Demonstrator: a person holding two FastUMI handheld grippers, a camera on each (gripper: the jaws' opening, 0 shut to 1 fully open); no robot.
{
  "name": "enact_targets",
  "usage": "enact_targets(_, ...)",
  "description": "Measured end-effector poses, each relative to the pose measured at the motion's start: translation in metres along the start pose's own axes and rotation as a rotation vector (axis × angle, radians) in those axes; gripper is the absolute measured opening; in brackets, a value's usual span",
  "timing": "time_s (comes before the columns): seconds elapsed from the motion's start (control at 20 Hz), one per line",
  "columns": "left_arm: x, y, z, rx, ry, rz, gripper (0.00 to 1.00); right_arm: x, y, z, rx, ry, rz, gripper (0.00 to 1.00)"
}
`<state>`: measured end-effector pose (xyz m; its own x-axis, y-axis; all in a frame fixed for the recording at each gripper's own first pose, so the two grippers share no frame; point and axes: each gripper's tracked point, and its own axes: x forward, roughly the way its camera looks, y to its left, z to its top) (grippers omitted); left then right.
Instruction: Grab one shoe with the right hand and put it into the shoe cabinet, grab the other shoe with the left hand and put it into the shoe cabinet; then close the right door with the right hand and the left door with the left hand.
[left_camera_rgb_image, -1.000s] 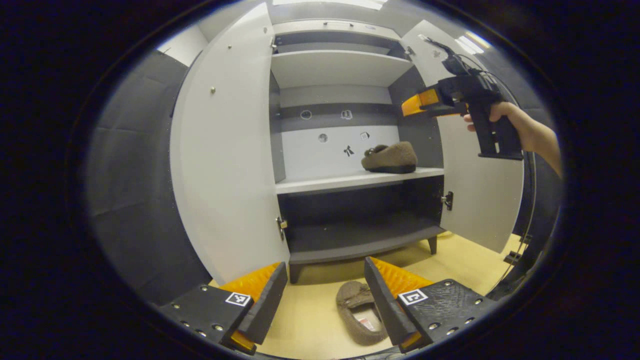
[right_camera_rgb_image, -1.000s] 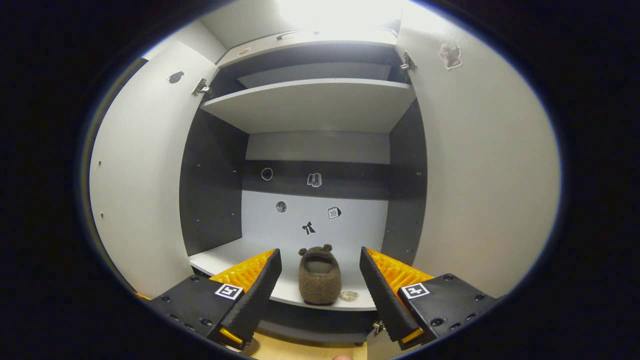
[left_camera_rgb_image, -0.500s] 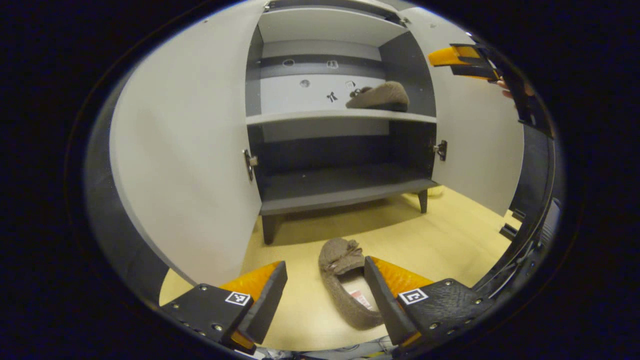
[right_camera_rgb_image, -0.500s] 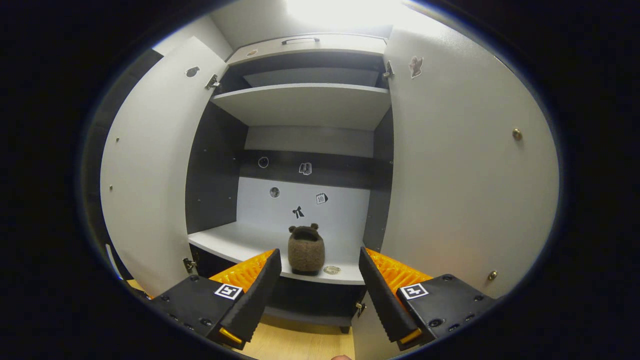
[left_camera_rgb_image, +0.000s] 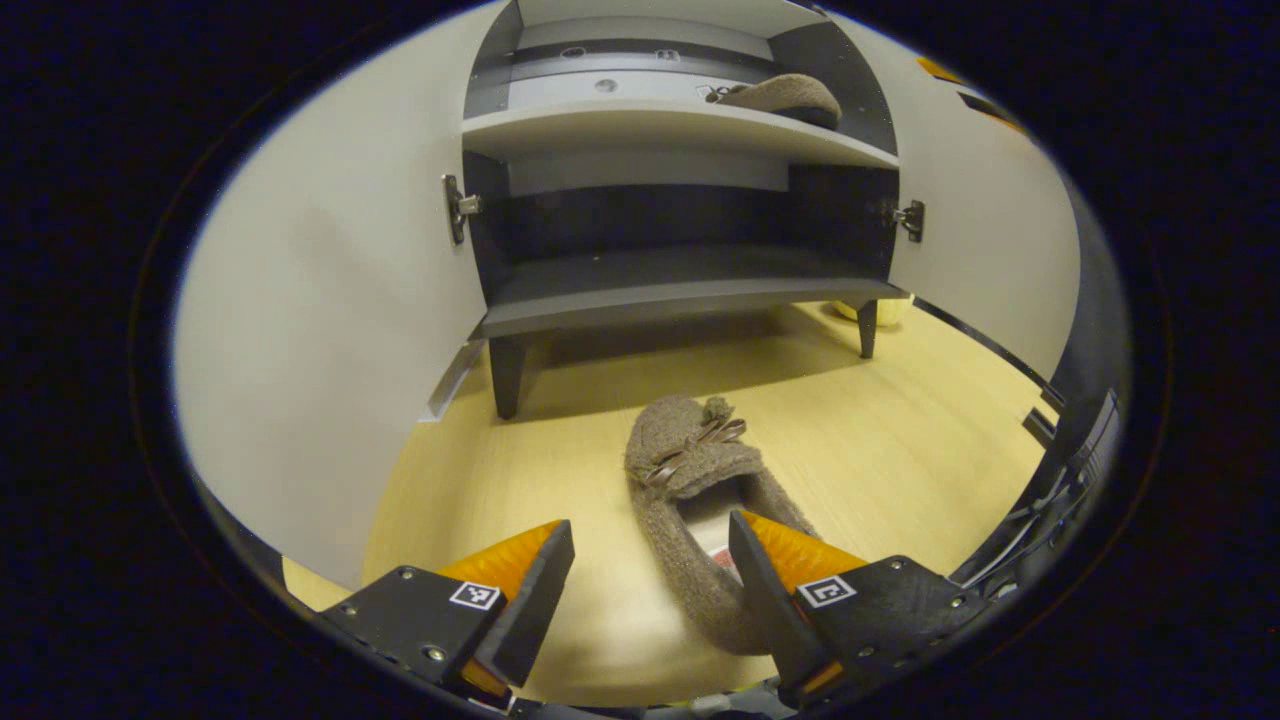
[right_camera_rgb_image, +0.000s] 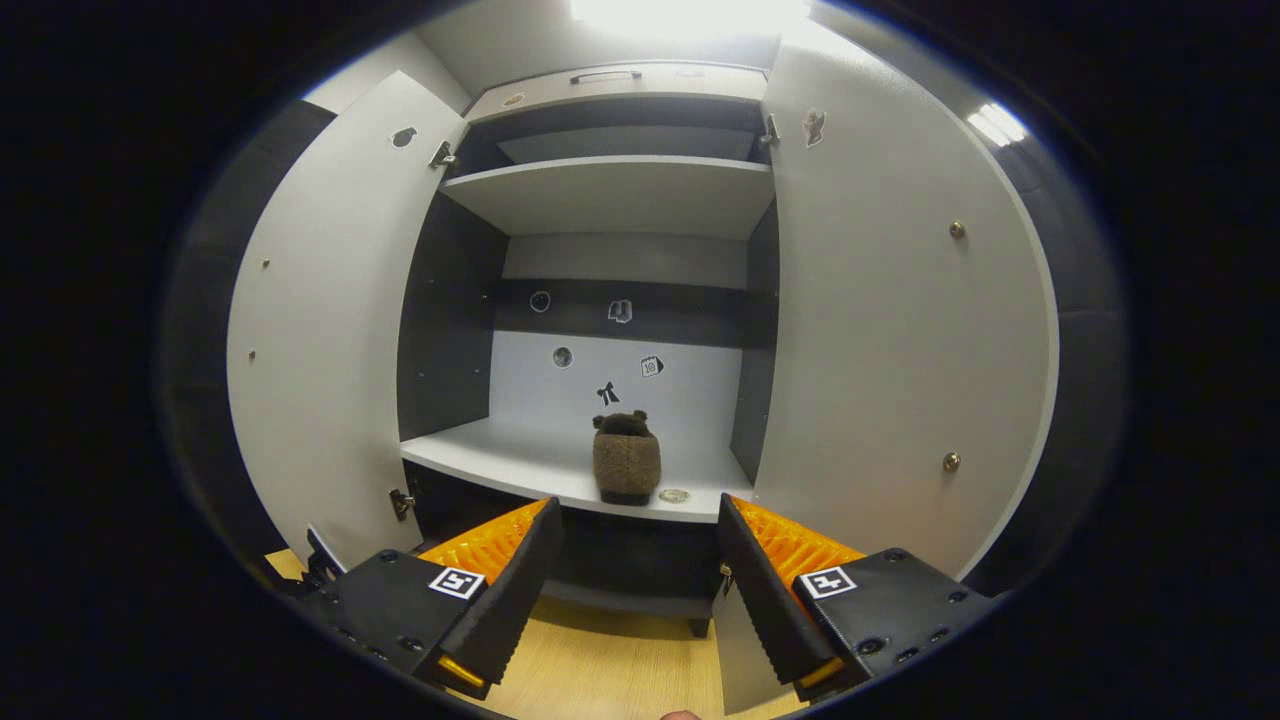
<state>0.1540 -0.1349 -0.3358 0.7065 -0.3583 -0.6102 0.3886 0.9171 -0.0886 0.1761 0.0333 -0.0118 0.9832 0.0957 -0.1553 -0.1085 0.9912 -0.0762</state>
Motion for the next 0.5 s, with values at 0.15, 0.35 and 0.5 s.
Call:
enact_targets(0.15,0.018,0.002,-0.007,-0.034,0.031,-0.003,0.91,-0.007,0.0,-0.005,0.016,0.018,0.007,0.98)
enact_targets(0.35,0.028,0.007,-0.013,-0.09,0.088,0.013,0.94,-0.014,-0.005,-0.005,0.019,0.02,-0.004,0.96)
enact_targets(0.5,0.032,0.005,-0.017,-0.099,0.101,0.01,0.7,-0.017,-0.01,-0.005,0.012,0.027,-0.011,0.98)
